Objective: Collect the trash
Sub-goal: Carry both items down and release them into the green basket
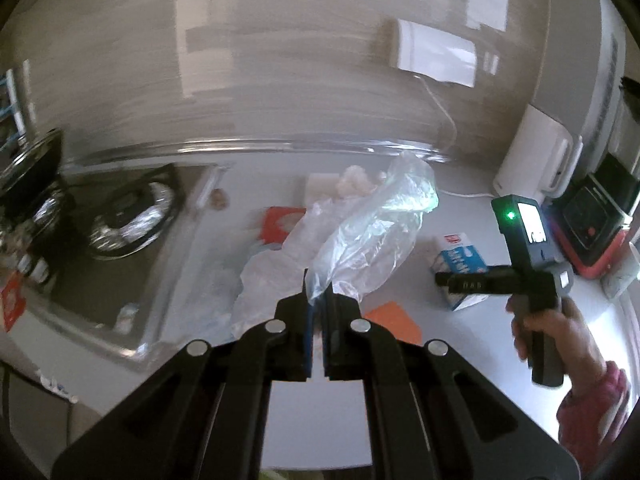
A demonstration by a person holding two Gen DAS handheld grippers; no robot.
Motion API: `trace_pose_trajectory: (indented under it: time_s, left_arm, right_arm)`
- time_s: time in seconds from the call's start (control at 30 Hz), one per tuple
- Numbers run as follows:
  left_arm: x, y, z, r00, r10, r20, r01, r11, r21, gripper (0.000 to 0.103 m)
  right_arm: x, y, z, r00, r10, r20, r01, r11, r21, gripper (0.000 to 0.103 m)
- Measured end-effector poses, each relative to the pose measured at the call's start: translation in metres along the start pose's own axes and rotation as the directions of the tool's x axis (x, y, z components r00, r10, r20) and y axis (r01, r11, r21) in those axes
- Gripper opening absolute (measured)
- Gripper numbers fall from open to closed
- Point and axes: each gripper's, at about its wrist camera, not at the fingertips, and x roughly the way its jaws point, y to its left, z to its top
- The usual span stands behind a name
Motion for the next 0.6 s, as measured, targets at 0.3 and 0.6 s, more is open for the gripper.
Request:
trace_pose_trajectory:
  time_s: [0.3, 0.6]
  left_arm:
    - [-0.077, 0.069, -0.057, 0.997, 0.071, 0.018, -0.071, 0.997, -0.030, 0.003]
    - [-0.119, 0.117, -0.173, 0.986, 0.034, -0.163, -0.034, 0.999, 0.003, 0.003]
  right_arm:
    - [-0.060, 0.033, -0.031, 0.995, -0.037, 0.091, 0.038, 0.999, -0.020, 0.067]
    - [-0.150, 0.157, -0.161, 0.981, 0.156, 0.117, -0.138, 0.979, -0.153, 0.068]
